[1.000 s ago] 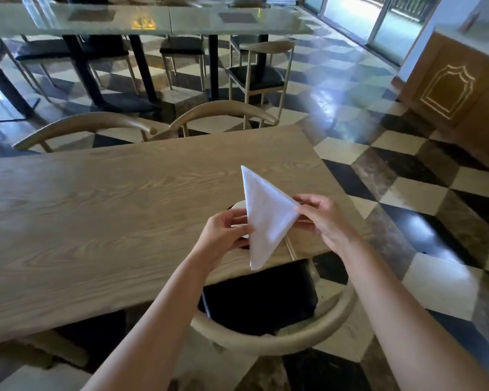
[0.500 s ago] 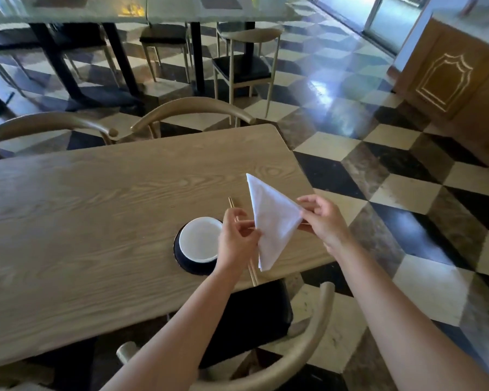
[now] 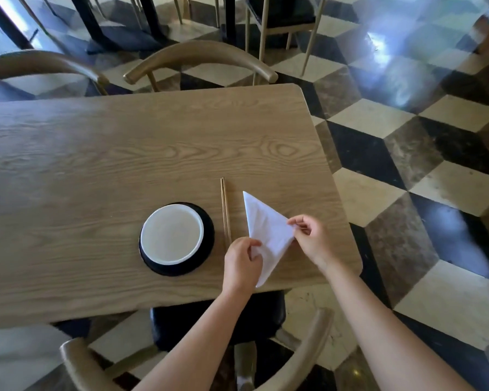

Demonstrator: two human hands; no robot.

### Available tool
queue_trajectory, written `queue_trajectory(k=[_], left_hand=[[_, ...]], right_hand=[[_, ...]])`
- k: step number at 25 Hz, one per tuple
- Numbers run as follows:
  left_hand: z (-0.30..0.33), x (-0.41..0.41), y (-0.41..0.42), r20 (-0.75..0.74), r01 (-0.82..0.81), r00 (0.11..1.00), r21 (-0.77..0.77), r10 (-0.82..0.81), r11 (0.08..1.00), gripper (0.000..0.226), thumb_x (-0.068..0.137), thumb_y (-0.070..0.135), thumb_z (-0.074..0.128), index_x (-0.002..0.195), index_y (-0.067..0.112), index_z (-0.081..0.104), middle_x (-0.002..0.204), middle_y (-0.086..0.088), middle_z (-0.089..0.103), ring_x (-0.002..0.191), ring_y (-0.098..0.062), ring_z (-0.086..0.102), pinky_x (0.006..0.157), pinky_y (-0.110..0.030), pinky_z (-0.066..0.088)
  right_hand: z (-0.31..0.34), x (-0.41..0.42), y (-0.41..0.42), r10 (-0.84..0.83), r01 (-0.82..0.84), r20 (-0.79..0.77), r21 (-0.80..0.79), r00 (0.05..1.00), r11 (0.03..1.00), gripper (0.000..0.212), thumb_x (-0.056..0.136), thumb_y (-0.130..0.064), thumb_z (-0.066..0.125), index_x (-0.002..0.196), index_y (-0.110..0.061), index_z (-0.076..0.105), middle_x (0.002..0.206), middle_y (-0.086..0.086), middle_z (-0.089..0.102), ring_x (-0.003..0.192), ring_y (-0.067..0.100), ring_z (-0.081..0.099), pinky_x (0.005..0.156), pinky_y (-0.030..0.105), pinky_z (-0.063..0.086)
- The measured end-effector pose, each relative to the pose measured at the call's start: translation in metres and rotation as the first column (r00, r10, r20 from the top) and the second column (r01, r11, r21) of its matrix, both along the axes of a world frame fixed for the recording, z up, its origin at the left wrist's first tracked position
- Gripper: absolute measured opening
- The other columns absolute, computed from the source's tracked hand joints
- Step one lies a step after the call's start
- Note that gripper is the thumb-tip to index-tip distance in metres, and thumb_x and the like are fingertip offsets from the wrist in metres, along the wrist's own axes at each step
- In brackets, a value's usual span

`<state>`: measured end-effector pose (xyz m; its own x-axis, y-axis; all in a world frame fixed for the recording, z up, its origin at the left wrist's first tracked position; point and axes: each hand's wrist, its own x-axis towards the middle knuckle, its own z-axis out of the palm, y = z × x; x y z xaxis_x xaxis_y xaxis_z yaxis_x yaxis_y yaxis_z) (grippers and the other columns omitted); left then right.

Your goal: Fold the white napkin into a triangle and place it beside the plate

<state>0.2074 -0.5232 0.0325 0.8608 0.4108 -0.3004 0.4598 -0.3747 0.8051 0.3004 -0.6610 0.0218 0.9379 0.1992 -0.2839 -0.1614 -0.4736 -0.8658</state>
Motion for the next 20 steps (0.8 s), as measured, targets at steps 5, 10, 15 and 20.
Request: queue_trajectory(k=[5, 10, 15, 20], left_hand=[[-0.006, 0.002, -0.008, -0.002, 0.056, 0.998, 0.082, -0.057, 0.995, 0.027, 0.08, -0.001, 0.056, 0.104, 0.011, 0.062, 0.114, -0.002, 0.056, 0.1, -0.014, 0.052, 0.083, -0.019, 0.039], [-0.017, -0.002, -0.013, -0.113, 0.358, 0.929, 0.523, -0.353, 0.774, 0.055, 0.089, 0.013, 0.049, 0.141, 0.011, 0.032, 0.158, -0.008, 0.006, 0.144, -0.025, -0.008, 0.113, -0.042, 0.016], [-0.022, 0.02, 0.004, -0.341, 0.624, 0.767, 0.593, -0.543, 0.509, 0.07, 0.091, 0.046, 0.031, 0.147, 0.027, -0.006, 0.157, 0.001, -0.018, 0.138, -0.009, -0.025, 0.111, -0.046, -0.015], [-0.022, 0.033, 0.018, -0.416, 0.695, 0.704, 0.57, -0.576, 0.438, 0.075, 0.086, 0.065, 0.026, 0.142, 0.039, -0.016, 0.155, -0.002, -0.023, 0.141, -0.013, -0.02, 0.111, -0.049, -0.012]], right_hand=[[-0.009, -0.001, -0.002, 0.092, -0.073, 0.102, -0.173, 0.991, 0.982, 0.017, 0.079, -0.007, 0.058, 0.086, -0.022, 0.061, 0.089, 0.0, 0.064, 0.076, 0.02, 0.057, 0.067, 0.033, 0.046], [-0.006, -0.007, -0.005, 0.392, -0.161, 0.32, -0.562, 0.862, 0.811, 0.043, 0.075, -0.02, 0.071, 0.116, -0.014, 0.059, 0.122, 0.005, 0.06, 0.113, 0.026, 0.054, 0.086, 0.039, 0.05], [-0.018, -0.011, -0.01, 0.69, -0.366, 0.201, -0.727, 0.695, 0.581, 0.06, 0.093, -0.03, 0.044, 0.146, -0.016, 0.02, 0.158, 0.0, 0.013, 0.145, 0.019, 0.003, 0.117, 0.048, 0.009], [-0.02, -0.011, -0.012, 0.7, -0.428, 0.045, -0.763, 0.712, 0.484, 0.063, 0.096, -0.038, 0.03, 0.148, -0.02, -0.001, 0.158, -0.006, -0.006, 0.144, 0.013, -0.01, 0.116, 0.047, 0.0]])
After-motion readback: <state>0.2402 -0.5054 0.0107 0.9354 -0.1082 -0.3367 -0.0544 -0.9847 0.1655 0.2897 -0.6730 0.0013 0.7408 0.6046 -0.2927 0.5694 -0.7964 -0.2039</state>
